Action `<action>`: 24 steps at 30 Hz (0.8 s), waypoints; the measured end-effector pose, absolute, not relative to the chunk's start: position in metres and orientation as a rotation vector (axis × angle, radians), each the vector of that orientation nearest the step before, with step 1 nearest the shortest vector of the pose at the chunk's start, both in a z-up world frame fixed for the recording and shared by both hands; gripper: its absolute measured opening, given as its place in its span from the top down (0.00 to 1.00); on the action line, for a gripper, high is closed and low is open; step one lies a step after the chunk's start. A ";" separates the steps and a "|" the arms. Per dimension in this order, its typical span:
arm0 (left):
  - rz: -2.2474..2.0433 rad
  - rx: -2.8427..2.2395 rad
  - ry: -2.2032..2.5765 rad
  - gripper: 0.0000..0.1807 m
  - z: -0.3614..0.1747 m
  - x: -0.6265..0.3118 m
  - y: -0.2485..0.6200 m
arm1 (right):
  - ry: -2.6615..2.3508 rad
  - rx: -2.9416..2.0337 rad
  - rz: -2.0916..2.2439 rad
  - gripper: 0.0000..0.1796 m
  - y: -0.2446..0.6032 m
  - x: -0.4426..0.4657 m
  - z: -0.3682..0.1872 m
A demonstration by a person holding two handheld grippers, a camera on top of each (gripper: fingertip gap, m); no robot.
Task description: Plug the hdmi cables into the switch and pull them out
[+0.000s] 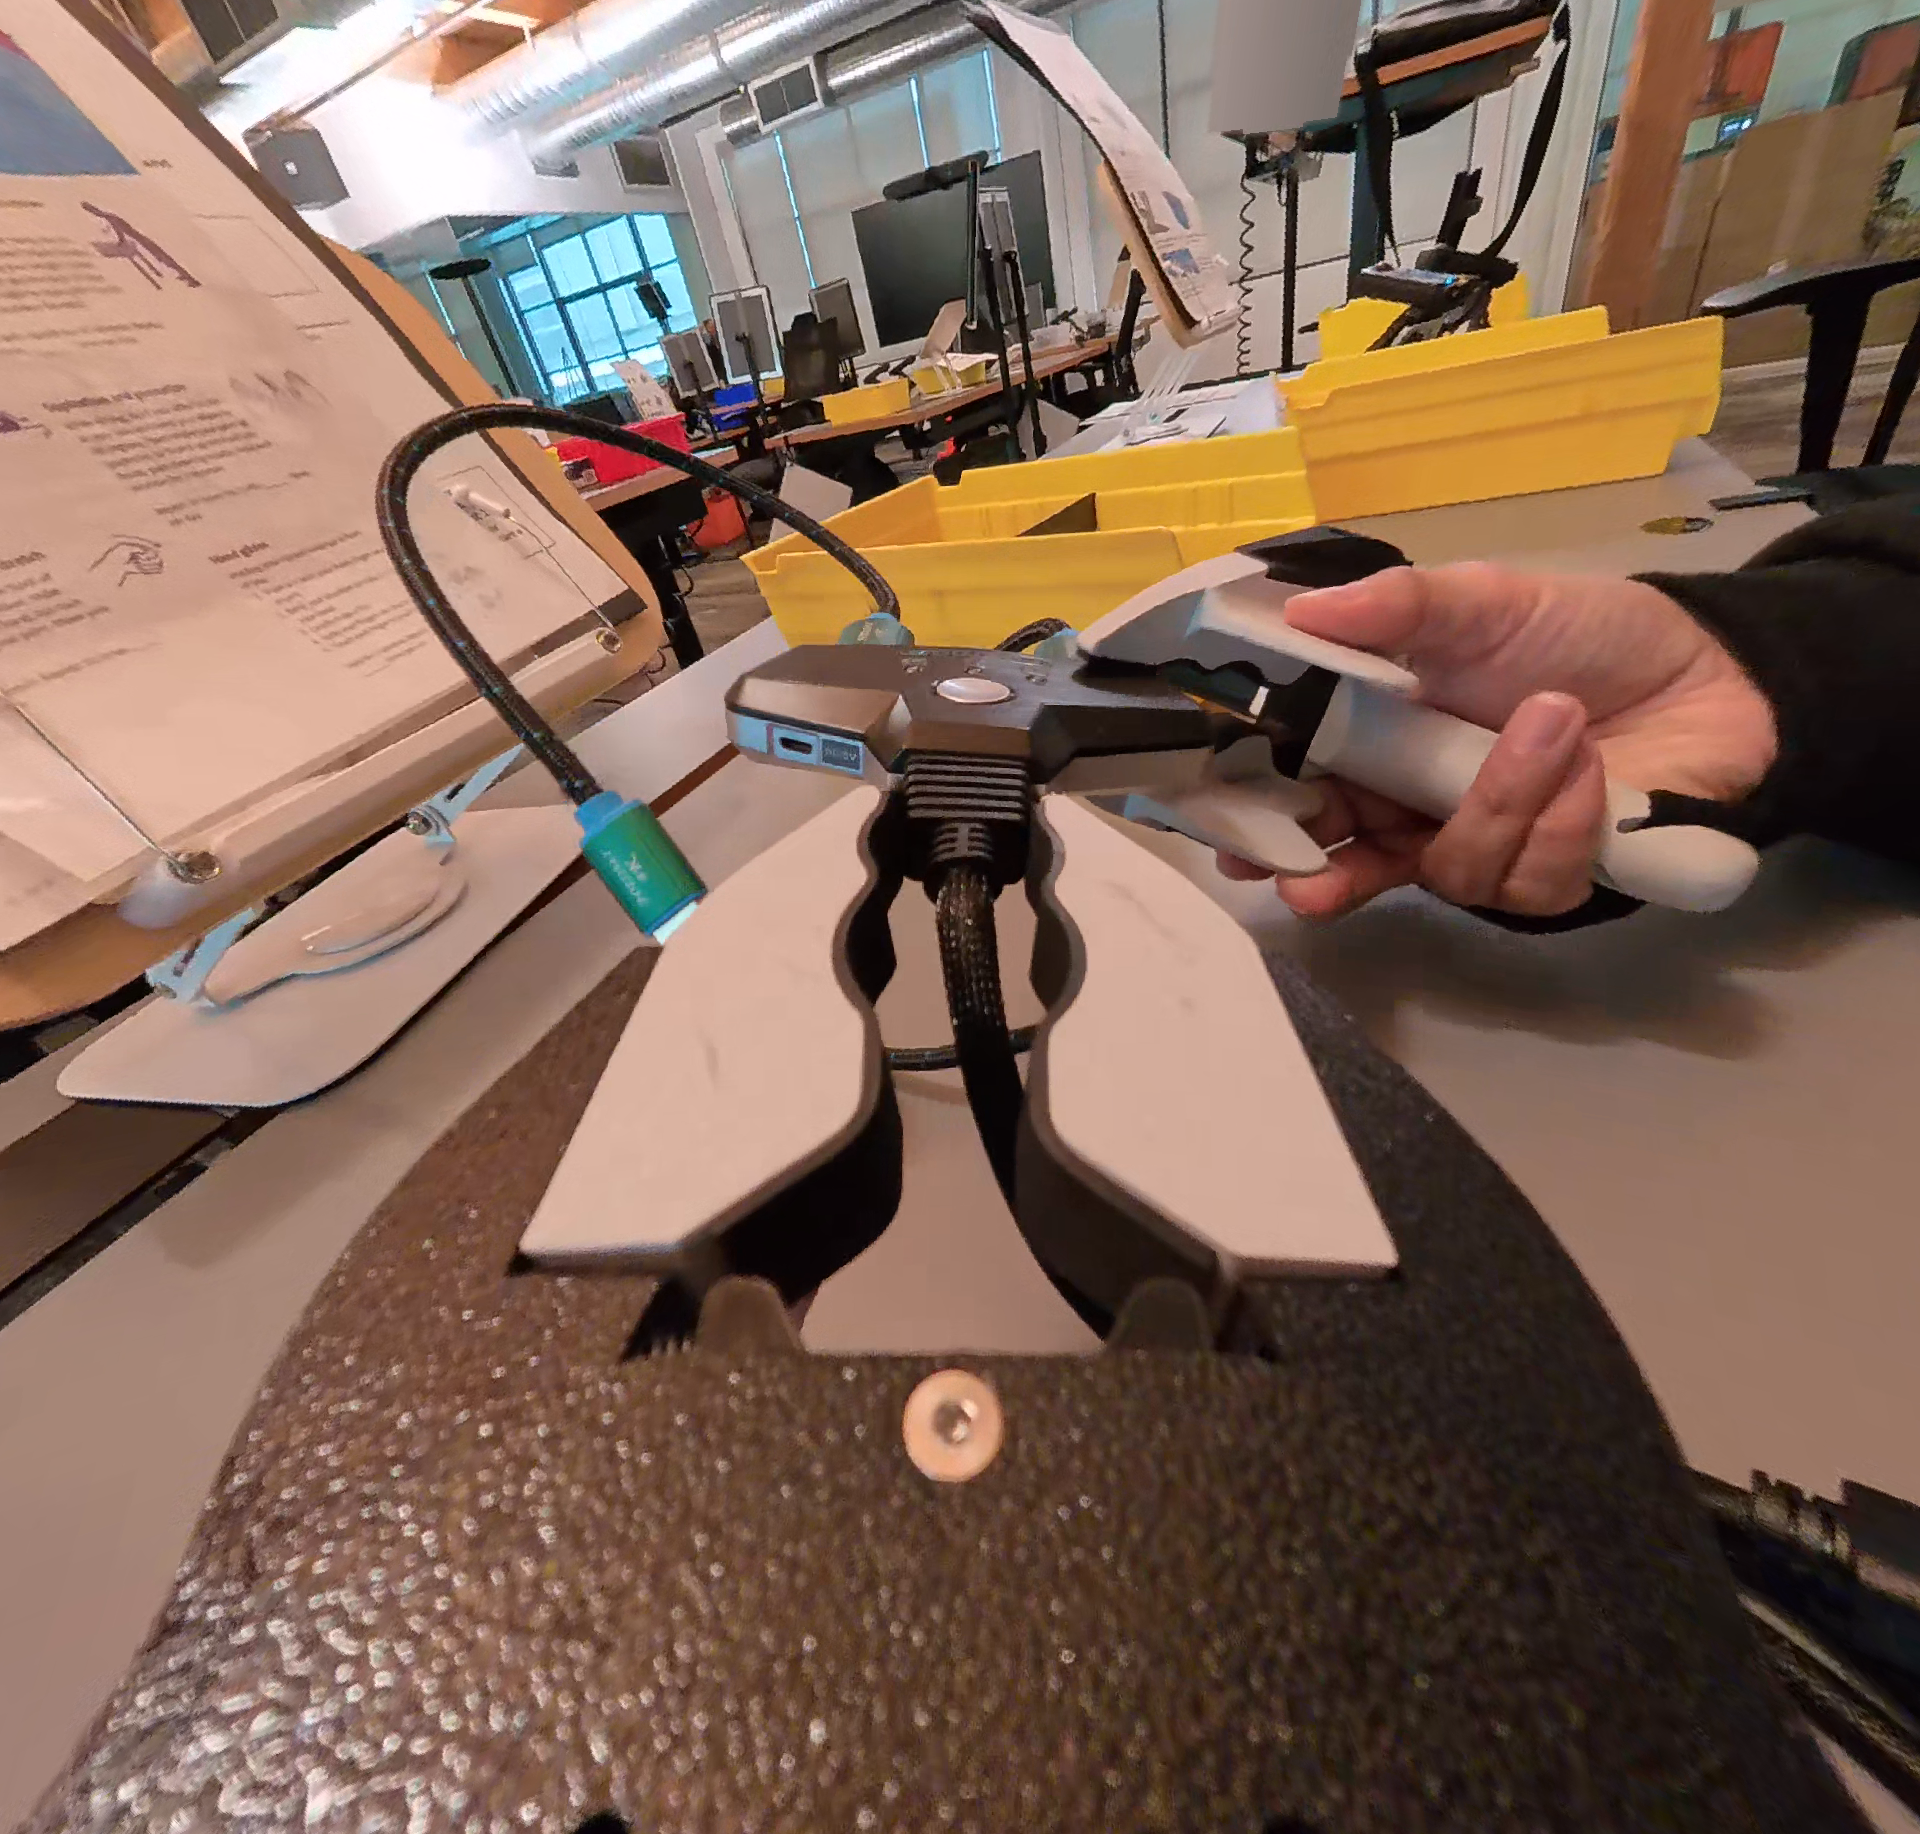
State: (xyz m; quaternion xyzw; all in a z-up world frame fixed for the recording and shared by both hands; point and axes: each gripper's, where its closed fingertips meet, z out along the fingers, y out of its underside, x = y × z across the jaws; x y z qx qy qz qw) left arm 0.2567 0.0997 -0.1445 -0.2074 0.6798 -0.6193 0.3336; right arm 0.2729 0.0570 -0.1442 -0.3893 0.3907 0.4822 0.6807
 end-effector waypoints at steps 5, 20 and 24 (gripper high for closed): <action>-1.708 -0.640 1.723 0.88 -0.138 0.257 0.114 | 0.669 -1.142 0.931 0.73 0.060 0.259 -0.135; -1.929 -0.423 1.882 0.88 -0.144 0.226 0.107 | -0.258 -1.761 -0.167 0.73 0.017 0.228 -0.132; -1.946 -0.377 1.893 0.88 -0.144 0.221 0.105 | -0.293 -1.717 -0.125 0.84 0.017 0.217 -0.125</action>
